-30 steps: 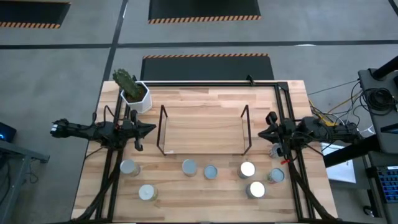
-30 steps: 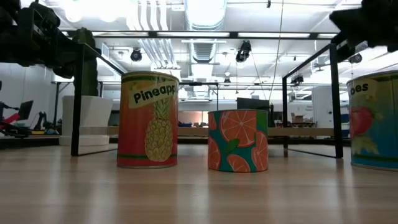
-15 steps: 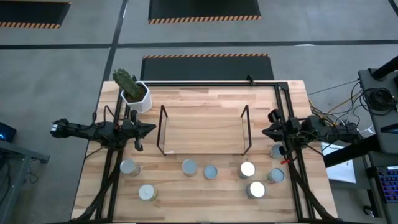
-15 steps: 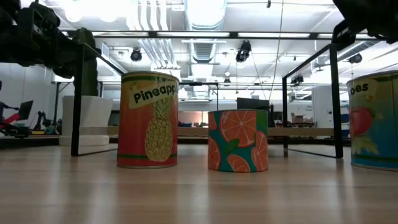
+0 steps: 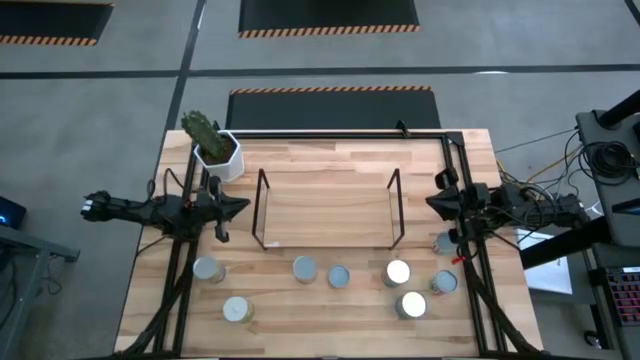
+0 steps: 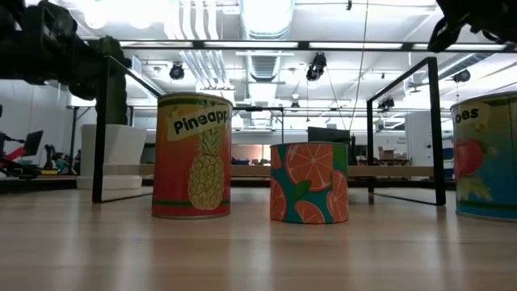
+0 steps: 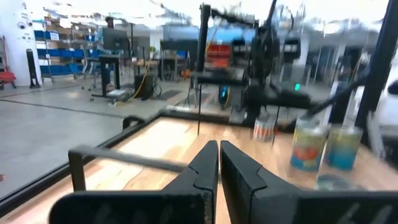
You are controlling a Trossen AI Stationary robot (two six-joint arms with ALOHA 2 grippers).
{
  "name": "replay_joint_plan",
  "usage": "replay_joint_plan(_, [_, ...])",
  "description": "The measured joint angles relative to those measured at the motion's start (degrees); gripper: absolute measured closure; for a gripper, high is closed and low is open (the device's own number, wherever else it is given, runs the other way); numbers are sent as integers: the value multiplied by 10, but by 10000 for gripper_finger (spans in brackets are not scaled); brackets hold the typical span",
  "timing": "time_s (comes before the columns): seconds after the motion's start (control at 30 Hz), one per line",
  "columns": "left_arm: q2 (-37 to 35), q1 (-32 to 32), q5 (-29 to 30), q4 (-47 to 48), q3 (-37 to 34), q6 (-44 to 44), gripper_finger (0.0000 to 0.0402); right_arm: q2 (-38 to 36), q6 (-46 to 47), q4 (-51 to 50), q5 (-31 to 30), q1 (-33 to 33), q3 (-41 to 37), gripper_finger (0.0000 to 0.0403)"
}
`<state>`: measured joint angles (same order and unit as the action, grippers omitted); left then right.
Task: Pick and place cans onto a shelf
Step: Put the small canned oranges on the shelf
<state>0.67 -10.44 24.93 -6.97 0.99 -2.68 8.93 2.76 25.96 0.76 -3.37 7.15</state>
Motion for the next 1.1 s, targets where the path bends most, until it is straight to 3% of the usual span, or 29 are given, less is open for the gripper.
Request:
replay_joint_plan(0.17, [0, 0, 0, -125, 0, -84, 402, 72, -31, -11, -4, 0, 54, 390])
replay_joint_plan(0.4, [0, 0, 0, -266, 0, -90, 402, 188, -71, -53, -8, 0, 145, 390])
replay_joint_plan(0.93, [-1, 0, 20, -341, 0, -49, 402, 445, -104, -61, -9, 0, 328, 390])
replay_joint_plan(1.1, [0, 0, 20, -342, 0, -50, 402, 522, -105, -107, -9, 0, 388, 390])
